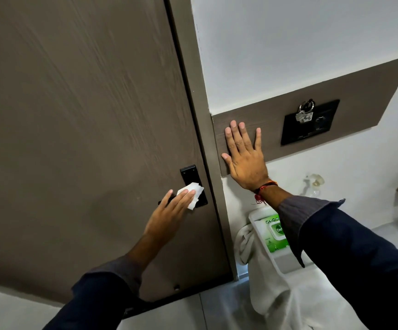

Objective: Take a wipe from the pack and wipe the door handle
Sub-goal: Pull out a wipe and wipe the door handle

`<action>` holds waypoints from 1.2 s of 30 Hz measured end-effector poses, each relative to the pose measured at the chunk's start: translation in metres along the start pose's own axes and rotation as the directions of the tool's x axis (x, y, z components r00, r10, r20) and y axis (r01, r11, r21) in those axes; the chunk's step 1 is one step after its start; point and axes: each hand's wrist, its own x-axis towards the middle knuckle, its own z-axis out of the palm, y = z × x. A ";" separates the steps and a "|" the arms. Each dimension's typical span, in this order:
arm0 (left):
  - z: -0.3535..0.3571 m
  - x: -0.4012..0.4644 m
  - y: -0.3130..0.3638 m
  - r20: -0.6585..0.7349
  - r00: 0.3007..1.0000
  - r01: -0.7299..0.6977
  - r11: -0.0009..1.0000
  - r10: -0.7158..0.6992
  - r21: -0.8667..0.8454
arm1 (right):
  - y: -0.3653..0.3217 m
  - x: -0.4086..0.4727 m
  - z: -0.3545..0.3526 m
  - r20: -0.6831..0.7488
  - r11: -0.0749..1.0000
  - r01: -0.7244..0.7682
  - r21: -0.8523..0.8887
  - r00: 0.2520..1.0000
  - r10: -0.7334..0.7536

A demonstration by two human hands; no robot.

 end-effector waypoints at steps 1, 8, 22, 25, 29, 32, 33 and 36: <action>-0.001 0.007 0.009 -0.001 1.000 0.016 1.000 -0.016 -0.001 | -0.001 0.000 0.000 -0.001 1.000 -0.001 0.006 1.000 0.001; -0.003 0.024 0.020 -0.004 1.000 0.011 1.000 -0.011 0.023 | 0.004 -0.001 -0.001 -0.003 0.999 0.015 -0.034 1.000 -0.015; -0.021 0.040 0.032 0.017 0.991 0.130 0.962 -0.130 -0.241 | 0.003 0.000 -0.001 -0.003 0.998 0.015 -0.058 1.000 -0.015; -0.016 0.030 0.019 0.037 0.998 0.058 0.982 -0.052 -0.181 | 0.004 0.000 -0.003 0.008 0.998 0.020 -0.061 1.000 -0.020; -0.011 0.032 0.016 0.029 1.000 0.013 0.993 -0.010 -0.118 | 0.004 -0.001 -0.005 0.016 0.998 0.030 -0.063 0.999 -0.029; -0.006 0.041 0.027 -0.021 1.000 -0.002 0.996 0.000 -0.085 | 0.004 -0.001 -0.005 0.017 0.998 0.033 -0.056 0.999 -0.032; -0.005 0.042 0.027 -0.030 1.000 -0.009 0.998 0.007 -0.070 | 0.004 -0.001 -0.005 0.018 0.998 0.033 -0.053 0.999 -0.032; 0.000 0.029 0.010 -0.014 0.998 -0.066 0.998 0.066 0.001 | 0.006 -0.001 -0.004 0.021 0.998 0.040 -0.051 0.999 -0.039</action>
